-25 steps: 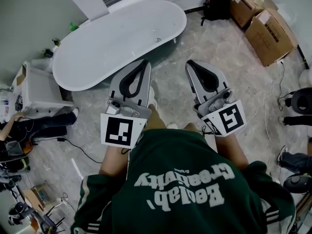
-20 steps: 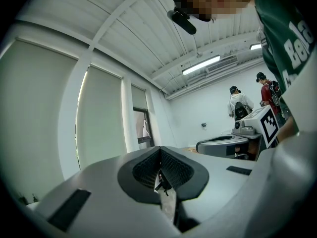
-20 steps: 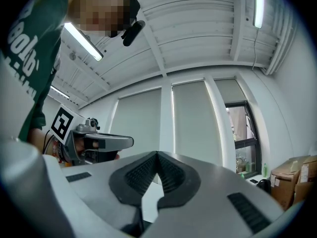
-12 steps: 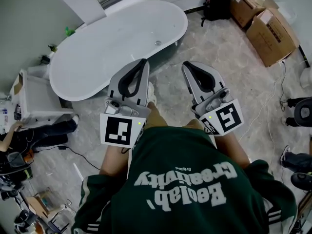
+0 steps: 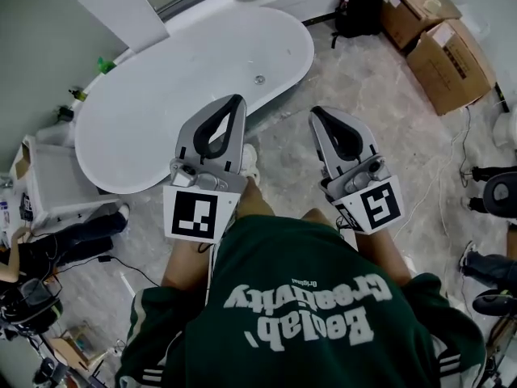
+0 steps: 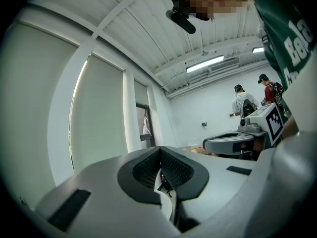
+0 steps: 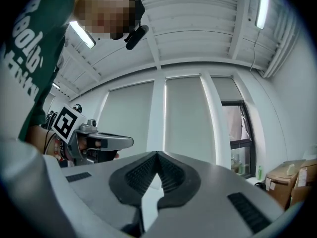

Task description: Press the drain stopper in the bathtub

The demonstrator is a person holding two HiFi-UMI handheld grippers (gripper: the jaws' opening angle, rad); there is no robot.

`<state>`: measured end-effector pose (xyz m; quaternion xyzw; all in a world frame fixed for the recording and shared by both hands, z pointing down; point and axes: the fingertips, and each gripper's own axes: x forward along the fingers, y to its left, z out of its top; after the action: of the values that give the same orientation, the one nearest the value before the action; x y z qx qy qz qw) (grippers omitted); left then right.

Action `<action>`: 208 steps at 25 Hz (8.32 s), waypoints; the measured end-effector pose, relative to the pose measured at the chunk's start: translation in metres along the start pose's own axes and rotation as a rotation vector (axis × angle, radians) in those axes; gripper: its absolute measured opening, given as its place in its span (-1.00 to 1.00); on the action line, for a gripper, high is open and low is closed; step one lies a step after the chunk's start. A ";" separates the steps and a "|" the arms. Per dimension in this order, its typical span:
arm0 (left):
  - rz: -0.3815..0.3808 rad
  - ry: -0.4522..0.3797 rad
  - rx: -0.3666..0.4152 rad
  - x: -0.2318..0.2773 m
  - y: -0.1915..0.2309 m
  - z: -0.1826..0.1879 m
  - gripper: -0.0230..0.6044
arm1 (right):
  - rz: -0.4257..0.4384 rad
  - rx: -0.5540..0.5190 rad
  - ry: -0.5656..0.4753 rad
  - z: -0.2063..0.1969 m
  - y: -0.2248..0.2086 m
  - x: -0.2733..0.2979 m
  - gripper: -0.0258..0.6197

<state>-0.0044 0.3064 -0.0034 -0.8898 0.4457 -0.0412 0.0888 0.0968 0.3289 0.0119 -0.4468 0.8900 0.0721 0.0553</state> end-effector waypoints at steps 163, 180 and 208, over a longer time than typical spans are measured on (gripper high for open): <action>0.285 0.440 -0.424 0.353 0.235 -0.660 -0.91 | 0.480 0.133 1.115 -0.843 -0.172 0.325 -0.89; 0.299 0.459 -0.485 0.350 0.231 -0.669 -0.91 | 0.626 0.017 1.270 -0.941 -0.148 0.309 -0.89; 0.297 0.521 -0.495 0.330 0.230 -0.692 -0.91 | 0.695 -0.215 1.448 -0.995 -0.146 0.293 -0.89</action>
<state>-0.0928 -0.1762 0.6283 -0.7698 0.5739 -0.1435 -0.2399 0.0063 -0.1645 0.9314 -0.0835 0.7811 -0.1369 -0.6035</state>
